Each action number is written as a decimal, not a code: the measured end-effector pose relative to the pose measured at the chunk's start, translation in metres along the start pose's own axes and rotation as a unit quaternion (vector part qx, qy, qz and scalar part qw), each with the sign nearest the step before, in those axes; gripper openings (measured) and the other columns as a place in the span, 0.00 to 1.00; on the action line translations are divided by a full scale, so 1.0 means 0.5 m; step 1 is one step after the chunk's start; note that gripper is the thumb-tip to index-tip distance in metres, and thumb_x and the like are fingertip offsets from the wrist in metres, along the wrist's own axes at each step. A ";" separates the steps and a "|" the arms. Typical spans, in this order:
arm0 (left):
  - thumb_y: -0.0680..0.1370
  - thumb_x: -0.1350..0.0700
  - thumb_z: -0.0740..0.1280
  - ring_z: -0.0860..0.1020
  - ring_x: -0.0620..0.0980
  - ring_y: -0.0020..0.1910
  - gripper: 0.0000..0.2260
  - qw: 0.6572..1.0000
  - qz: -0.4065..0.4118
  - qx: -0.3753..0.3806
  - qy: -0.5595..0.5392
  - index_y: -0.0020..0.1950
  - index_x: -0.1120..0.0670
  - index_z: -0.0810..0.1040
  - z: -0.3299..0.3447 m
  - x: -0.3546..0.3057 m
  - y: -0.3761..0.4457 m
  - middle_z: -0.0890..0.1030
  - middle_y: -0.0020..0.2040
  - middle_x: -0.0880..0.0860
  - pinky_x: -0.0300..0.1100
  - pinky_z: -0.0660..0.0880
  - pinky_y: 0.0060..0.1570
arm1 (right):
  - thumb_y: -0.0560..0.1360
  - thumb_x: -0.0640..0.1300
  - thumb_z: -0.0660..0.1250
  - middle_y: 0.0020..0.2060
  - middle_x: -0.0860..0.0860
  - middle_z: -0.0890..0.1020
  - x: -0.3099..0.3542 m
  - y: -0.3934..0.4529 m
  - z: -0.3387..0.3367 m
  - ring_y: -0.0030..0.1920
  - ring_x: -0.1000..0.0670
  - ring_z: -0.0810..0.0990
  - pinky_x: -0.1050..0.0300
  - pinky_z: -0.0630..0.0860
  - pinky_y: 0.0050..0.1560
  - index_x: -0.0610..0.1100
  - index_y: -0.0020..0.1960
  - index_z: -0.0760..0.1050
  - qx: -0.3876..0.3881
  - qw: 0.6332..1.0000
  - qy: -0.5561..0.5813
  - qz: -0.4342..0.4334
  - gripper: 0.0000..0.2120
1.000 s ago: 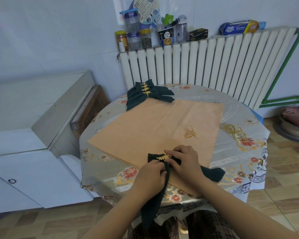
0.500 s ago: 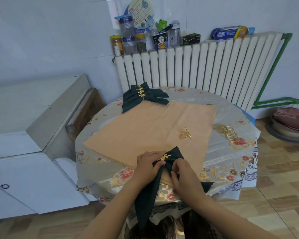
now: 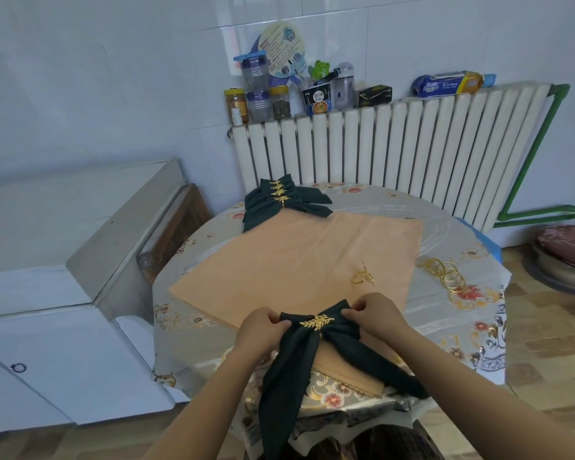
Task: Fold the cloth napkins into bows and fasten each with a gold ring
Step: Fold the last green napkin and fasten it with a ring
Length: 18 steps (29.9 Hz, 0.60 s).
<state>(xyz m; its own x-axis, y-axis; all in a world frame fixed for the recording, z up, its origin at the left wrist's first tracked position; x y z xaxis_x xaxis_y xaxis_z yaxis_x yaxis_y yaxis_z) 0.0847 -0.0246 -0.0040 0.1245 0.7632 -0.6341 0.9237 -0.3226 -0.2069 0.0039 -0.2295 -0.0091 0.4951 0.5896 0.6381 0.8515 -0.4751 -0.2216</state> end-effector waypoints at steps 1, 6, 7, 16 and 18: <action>0.77 0.52 0.66 0.77 0.50 0.45 0.05 1.000 0.000 -0.009 -0.030 0.43 0.51 0.76 -0.003 0.001 0.003 0.79 0.43 0.50 0.42 0.72 0.47 | 0.75 0.52 0.66 0.41 0.48 0.81 0.004 0.003 0.001 0.45 0.49 0.78 0.55 0.73 0.46 0.44 0.43 0.78 -0.002 1.000 0.013 -0.004 0.11; 0.77 0.54 0.66 0.76 0.48 0.43 0.06 0.983 0.025 -0.083 -0.160 0.49 0.53 0.71 -0.052 -0.026 0.032 0.77 0.45 0.51 0.41 0.72 0.38 | 0.75 0.53 0.66 0.43 0.52 0.80 0.052 0.031 -0.034 0.46 0.49 0.79 0.56 0.75 0.47 0.47 0.48 0.75 -0.074 0.992 0.090 -0.038 0.09; 0.78 0.55 0.66 0.75 0.48 0.43 0.05 0.978 0.042 -0.113 -0.172 0.48 0.53 0.70 -0.080 -0.039 0.064 0.77 0.44 0.50 0.38 0.68 0.36 | 0.75 0.52 0.67 0.42 0.51 0.80 0.085 0.064 -0.045 0.43 0.50 0.79 0.56 0.76 0.44 0.48 0.48 0.73 -0.091 0.987 0.125 -0.051 0.08; 0.74 0.49 0.70 0.73 0.46 0.55 0.18 0.979 0.077 -0.091 -0.164 0.61 0.49 0.70 -0.190 -0.085 0.307 0.73 0.57 0.45 0.37 0.70 0.50 | 0.76 0.50 0.65 0.48 0.52 0.80 0.251 0.312 -0.060 0.47 0.53 0.77 0.62 0.70 0.44 0.49 0.54 0.73 -0.111 0.958 0.231 -0.129 0.08; 0.74 0.51 0.71 0.71 0.47 0.59 0.22 0.983 0.072 -0.076 -0.152 0.64 0.48 0.68 -0.194 -0.086 0.347 0.72 0.62 0.48 0.39 0.71 0.54 | 0.75 0.52 0.67 0.54 0.56 0.76 0.268 0.354 -0.058 0.53 0.55 0.75 0.61 0.70 0.52 0.49 0.62 0.71 -0.067 0.960 0.231 -0.146 0.18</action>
<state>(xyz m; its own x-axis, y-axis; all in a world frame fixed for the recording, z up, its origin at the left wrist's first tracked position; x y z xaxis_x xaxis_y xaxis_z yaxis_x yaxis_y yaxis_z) 0.2746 -0.0589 0.0597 0.1645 0.5061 -0.8467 0.9507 -0.3101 -0.0006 0.2158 -0.2535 0.0584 0.0826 0.3729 0.9242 0.8976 -0.4308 0.0936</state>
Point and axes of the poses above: each hand's wrist, its own y-axis towards the middle knuckle, its own z-axis out of the palm, x = y × z, the point moved 4 cm from there along y, towards the middle knuckle
